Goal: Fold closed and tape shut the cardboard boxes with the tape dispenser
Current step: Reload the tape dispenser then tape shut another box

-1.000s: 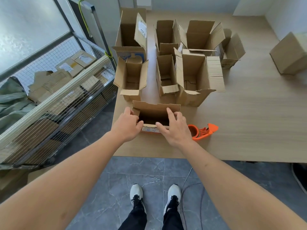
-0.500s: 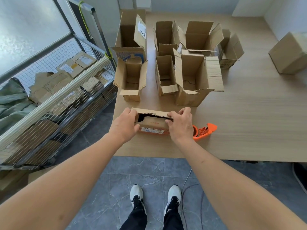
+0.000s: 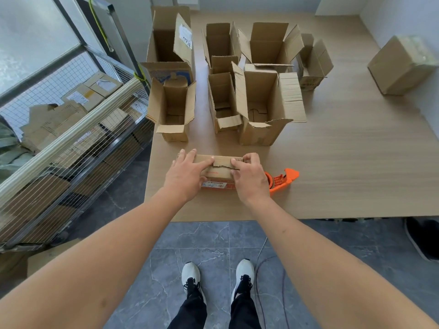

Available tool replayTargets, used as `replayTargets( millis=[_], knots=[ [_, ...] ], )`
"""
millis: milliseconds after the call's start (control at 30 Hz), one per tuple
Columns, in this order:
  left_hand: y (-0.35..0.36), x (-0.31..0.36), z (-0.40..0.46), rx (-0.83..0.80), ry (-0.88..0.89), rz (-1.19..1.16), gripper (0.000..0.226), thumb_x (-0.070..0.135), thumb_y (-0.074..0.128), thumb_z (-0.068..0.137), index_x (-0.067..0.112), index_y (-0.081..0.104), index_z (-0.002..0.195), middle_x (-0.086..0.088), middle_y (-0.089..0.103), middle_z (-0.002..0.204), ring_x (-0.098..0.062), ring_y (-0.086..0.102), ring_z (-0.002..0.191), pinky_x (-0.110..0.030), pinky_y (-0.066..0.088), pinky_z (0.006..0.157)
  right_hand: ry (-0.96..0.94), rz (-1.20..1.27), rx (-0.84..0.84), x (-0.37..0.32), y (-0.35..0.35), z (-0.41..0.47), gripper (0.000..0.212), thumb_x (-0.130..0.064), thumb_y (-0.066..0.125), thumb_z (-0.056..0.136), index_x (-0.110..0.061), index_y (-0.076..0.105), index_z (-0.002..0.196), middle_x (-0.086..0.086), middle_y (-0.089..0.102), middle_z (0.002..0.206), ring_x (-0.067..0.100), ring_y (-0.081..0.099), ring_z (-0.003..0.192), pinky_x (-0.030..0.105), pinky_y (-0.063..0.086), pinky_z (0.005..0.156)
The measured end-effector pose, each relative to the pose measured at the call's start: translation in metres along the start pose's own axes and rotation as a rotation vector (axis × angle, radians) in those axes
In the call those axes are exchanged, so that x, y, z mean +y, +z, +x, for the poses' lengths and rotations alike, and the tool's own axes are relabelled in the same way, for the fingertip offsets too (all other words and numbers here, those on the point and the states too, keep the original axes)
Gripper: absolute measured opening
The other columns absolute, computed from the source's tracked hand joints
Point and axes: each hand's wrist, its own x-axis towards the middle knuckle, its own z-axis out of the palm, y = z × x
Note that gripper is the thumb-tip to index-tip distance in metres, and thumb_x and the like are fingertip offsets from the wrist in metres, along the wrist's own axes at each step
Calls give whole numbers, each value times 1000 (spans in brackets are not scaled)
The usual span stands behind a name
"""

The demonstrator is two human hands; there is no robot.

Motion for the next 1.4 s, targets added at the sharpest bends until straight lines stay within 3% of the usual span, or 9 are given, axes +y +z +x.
replayTargets(
  millis=[200, 333, 433, 567, 633, 833, 933, 1167, 1400],
  knots=[
    [8, 30, -1, 31, -6, 41, 61, 31, 53, 104, 49, 26, 155, -14, 23, 164, -45, 13, 151, -58, 25, 121, 3, -3, -60, 21, -9, -3, 33, -20, 58, 102, -20, 63, 135, 5, 41, 143, 28, 58, 116, 38, 53, 92],
    [8, 37, 3, 41, -36, 22, 60, 26, 55, 103, 47, 32, 154, -14, 30, 159, -46, 15, 150, -61, 24, 119, -43, 60, -176, 38, -17, -3, 45, -19, 57, 103, -22, 52, 148, 2, 30, 161, 24, 43, 140, 38, 43, 112],
    [8, 41, 6, 56, -58, -4, 58, 23, 57, 102, 46, 38, 153, -14, 35, 152, -46, 18, 149, -64, 25, 117, -50, 102, -189, 45, -22, -11, 52, -24, 48, 107, -23, 37, 157, -4, 23, 167, 19, 33, 148, 37, 37, 117],
    [11, 52, 12, 101, -88, -29, 56, 23, 58, 102, 44, 41, 152, -16, 38, 149, -46, 22, 146, -67, 25, 117, 80, 24, -54, 60, -28, -18, 42, -26, 49, 104, -18, 48, 145, 1, 45, 144, 24, 51, 126, 37, 49, 94],
    [14, 55, 15, 120, -100, -33, 56, 23, 57, 102, 43, 41, 152, -17, 38, 149, -46, 21, 146, -67, 24, 117, 152, -110, -84, 75, -34, -16, 34, -21, 56, 99, -18, 57, 132, 4, 49, 131, 27, 53, 117, 36, 49, 86],
    [19, 60, 17, 158, -90, -20, 57, 29, 60, 100, 43, 41, 152, -14, 37, 148, -40, 26, 143, -64, 30, 116, 129, -420, -302, 110, -26, -12, 51, -4, 58, 89, -29, 53, 133, 8, 50, 130, 31, 47, 122, 38, 47, 94],
    [20, 63, 17, 206, -74, -10, 58, 32, 65, 96, 42, 45, 149, -12, 40, 143, -36, 32, 135, -60, 41, 108, 47, -536, -290, 120, -11, -9, 53, -6, 62, 86, -29, 53, 133, 9, 54, 126, 31, 52, 118, 36, 45, 94],
    [21, 64, 20, 195, -76, 29, 59, 34, 62, 95, 43, 42, 150, -11, 40, 143, -35, 33, 135, -61, 39, 110, 9, -665, -216, 133, 3, 0, 29, -8, 56, 92, -24, 71, 111, 6, 59, 115, 30, 56, 111, 37, 41, 93],
    [13, 80, 25, 162, -56, 88, 56, 38, 60, 97, 43, 40, 150, -10, 44, 135, -35, 42, 128, -62, 31, 114, 60, -669, -193, 130, -18, -3, 30, -18, 61, 95, -31, 69, 121, 3, 60, 119, 28, 52, 117, 37, 38, 97]
  ],
)
